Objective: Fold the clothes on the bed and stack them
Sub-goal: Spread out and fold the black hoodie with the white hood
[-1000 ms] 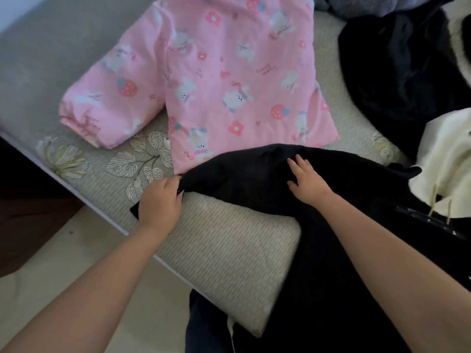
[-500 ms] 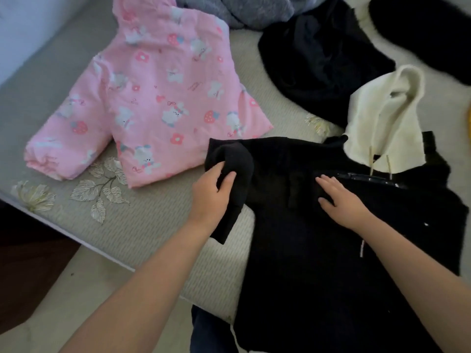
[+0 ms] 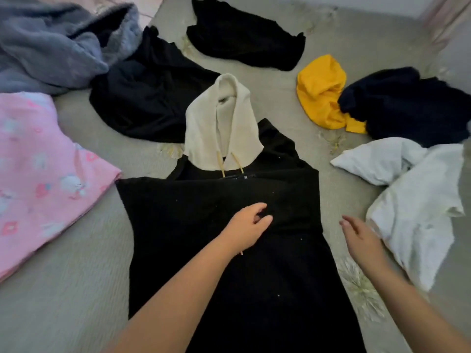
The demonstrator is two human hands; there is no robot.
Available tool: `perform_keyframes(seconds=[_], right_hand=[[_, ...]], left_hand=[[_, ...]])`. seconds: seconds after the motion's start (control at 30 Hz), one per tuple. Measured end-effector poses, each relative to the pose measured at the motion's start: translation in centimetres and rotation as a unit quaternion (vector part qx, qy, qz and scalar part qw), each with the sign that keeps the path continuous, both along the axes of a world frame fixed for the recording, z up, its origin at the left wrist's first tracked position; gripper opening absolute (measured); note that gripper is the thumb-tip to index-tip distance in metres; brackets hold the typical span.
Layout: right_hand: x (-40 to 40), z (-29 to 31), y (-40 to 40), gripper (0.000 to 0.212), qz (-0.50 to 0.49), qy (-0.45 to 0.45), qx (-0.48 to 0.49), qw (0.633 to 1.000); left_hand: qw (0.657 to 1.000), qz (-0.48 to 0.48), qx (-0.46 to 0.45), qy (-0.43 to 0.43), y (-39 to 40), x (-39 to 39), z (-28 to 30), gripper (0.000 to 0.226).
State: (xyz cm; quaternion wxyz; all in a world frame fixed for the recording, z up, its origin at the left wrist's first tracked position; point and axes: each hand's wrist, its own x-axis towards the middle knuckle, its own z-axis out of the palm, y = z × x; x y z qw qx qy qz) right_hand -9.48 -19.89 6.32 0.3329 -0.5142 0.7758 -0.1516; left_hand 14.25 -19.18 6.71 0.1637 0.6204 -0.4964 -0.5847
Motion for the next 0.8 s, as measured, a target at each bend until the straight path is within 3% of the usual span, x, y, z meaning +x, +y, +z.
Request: perform_keyframes(seconds=[0.1,0.23,0.43,0.5,0.57,0.63,0.73,0.8], right_hand=[[0.9,-2.1,-0.4,0.033,0.075,0.052,0.007,0.996],[4.5,-4.8,-2.9,0.039,0.208,0.120,-0.025,0.970],[9.1,-7.8,-9.2,0.058,0.276,0.233,0.027,0.932],[9.7,-8.1,-10.6,0.058,0.285,0.227,0.073,0.928],[10.0,-7.7,-11.4,0.045,0.296,0.236,0.085,0.922],[10.1,-6.8,-11.5,0.026,0.302,0.253,0.069,0.916],[9.3,-5.1,-10.7,0.012,0.293,0.288,0.023,0.911],[8.3,-4.1,-10.0,0.014,0.279,0.322,-0.012,0.905]], left_hand=[[0.978,0.016,-0.089,-0.190,1.7,4.3,-3.0,0.040],[0.913,0.007,-0.201,-0.354,1.9,10.4,-5.0,0.031],[0.826,-0.041,-0.142,-0.544,-1.7,17.3,-7.0,0.054],[0.815,-0.050,-0.081,-0.571,-2.6,18.6,-7.1,0.054],[0.803,-0.072,-0.068,-0.588,-3.2,19.5,-7.1,0.044],[0.816,-0.083,-0.136,-0.555,-3.3,20.1,-7.1,0.036],[0.843,-0.125,-0.288,-0.438,-2.7,20.0,-6.7,0.026],[0.857,-0.159,-0.305,-0.384,-2.3,19.8,-6.2,0.016]])
